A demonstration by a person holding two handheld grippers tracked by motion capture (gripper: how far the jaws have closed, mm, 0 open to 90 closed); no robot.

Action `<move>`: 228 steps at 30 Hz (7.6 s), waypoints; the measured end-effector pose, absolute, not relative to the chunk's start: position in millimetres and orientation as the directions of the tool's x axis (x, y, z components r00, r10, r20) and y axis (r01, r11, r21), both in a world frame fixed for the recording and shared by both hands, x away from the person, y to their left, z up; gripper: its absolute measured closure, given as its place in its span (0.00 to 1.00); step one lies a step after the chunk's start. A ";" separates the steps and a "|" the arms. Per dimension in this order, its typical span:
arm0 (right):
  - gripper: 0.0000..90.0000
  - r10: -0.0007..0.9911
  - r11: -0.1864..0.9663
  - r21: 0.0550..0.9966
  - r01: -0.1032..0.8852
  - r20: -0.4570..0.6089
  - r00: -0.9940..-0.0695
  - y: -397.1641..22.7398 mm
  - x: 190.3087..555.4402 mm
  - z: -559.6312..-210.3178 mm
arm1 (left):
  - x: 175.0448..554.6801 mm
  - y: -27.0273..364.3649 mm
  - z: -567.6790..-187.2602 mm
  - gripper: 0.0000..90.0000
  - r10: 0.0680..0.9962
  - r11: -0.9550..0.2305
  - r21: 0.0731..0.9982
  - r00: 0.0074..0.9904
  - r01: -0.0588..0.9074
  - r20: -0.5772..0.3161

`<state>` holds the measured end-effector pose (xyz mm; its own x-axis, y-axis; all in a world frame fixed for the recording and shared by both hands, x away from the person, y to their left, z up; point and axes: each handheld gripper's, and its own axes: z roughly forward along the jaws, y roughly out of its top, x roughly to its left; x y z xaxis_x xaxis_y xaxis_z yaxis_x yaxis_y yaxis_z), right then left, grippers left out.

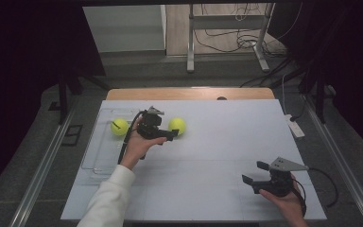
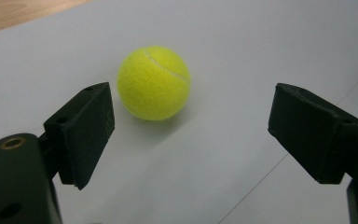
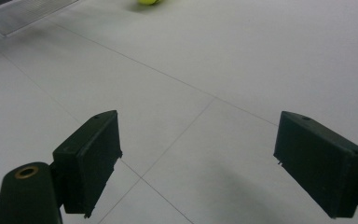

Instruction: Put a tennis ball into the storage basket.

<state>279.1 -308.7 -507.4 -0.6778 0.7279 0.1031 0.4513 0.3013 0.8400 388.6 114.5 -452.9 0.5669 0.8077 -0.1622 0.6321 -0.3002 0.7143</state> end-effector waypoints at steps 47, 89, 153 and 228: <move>0.16 0.727 0.307 0.836 0.456 0.103 -0.679 -309.2 278.8 -508.9 | 421.7 108.1 -476.7 0.15 0.845 -0.287 0.655 0.507 0.699 -0.171; 0.16 0.723 0.316 0.830 0.460 0.103 -0.683 -308.5 278.8 -510.6 | 452.9 84.6 -506.3 0.13 0.854 -0.287 0.611 0.485 0.738 -0.185; 0.16 0.728 0.321 0.827 0.461 0.095 -0.679 -308.2 278.6 -510.8 | 405.1 111.8 -462.1 0.30 0.832 -0.245 0.764 0.534 0.597 -0.151; 0.16 0.730 0.325 0.824 0.463 0.093 -0.677 -307.4 277.9 -511.1 | 350.2 147.9 -416.1 0.30 0.813 -0.146 0.870 0.558 0.471 -0.166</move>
<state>277.9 -307.4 -511.1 -0.6769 0.7302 0.0925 0.4632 0.3250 0.8245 350.2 147.9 -416.1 0.5584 0.8128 -0.1662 0.4710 -0.1457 0.8700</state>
